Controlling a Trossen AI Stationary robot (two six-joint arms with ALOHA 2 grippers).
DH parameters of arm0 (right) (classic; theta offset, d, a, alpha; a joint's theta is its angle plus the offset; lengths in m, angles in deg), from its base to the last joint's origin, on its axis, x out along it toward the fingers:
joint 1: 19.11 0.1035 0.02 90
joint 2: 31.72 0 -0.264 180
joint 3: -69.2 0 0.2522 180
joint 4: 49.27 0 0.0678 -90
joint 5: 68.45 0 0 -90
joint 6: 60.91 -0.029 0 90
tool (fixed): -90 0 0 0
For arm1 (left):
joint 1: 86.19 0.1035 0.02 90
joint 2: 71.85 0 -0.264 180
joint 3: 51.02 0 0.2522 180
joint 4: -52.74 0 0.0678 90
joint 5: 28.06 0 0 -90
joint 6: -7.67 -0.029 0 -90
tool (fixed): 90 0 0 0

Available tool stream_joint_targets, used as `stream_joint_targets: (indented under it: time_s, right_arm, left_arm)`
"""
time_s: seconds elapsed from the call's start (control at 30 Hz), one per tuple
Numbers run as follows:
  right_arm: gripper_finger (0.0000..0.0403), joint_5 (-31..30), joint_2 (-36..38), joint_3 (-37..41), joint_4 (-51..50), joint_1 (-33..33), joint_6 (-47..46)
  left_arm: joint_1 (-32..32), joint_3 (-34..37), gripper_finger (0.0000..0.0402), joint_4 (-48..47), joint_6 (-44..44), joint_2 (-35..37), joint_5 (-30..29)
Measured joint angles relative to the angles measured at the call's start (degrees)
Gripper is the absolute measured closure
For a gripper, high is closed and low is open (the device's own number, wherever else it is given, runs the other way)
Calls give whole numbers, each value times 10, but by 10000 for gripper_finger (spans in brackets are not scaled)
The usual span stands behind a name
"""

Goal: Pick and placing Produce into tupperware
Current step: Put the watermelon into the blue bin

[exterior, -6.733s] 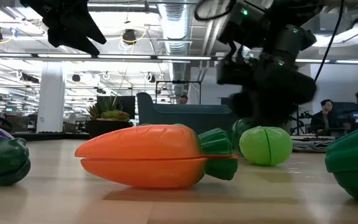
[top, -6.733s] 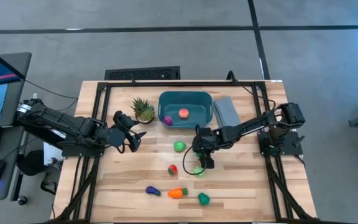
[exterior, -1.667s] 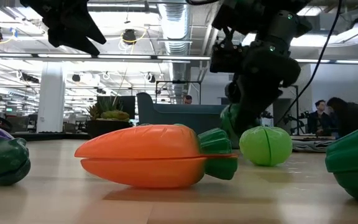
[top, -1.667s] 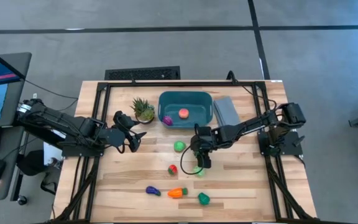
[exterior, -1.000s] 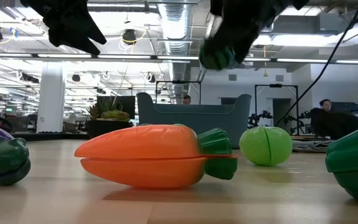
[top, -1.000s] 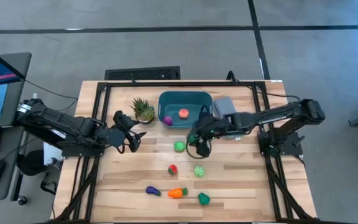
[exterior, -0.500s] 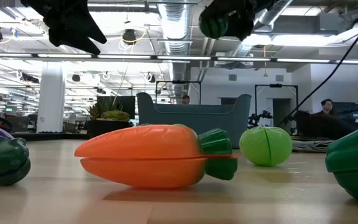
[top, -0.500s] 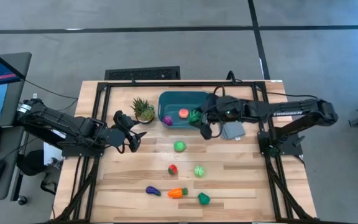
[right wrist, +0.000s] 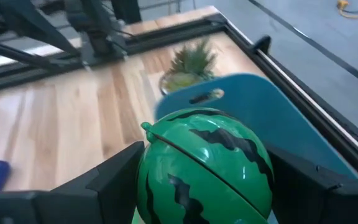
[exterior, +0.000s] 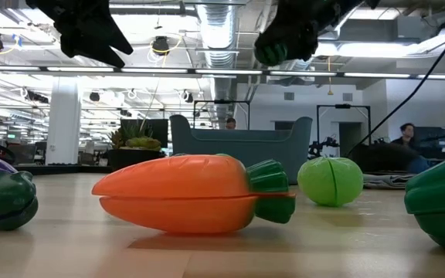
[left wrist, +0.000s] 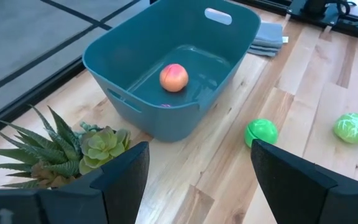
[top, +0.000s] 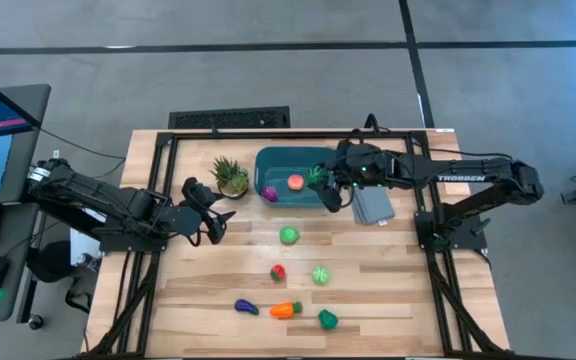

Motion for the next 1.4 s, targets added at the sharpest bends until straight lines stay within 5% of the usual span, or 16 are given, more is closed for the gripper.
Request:
stream_joint_targets:
  time_s: [0.6, 0.87, 1.4]
  right_arm:
    - [92, 0, 0, 27, -13, -99, -1]
    - [92, 0, -3, 28, 55, -130, -10]
    - [92, 5, -169, 21, 119, -123, -54]
  left_arm:
    - [0, 0, 130, -4, -3, 0, -27]
    - [0, 0, 130, -4, -4, 0, -48]
    - [0, 0, 130, 5, 16, 0, -52]
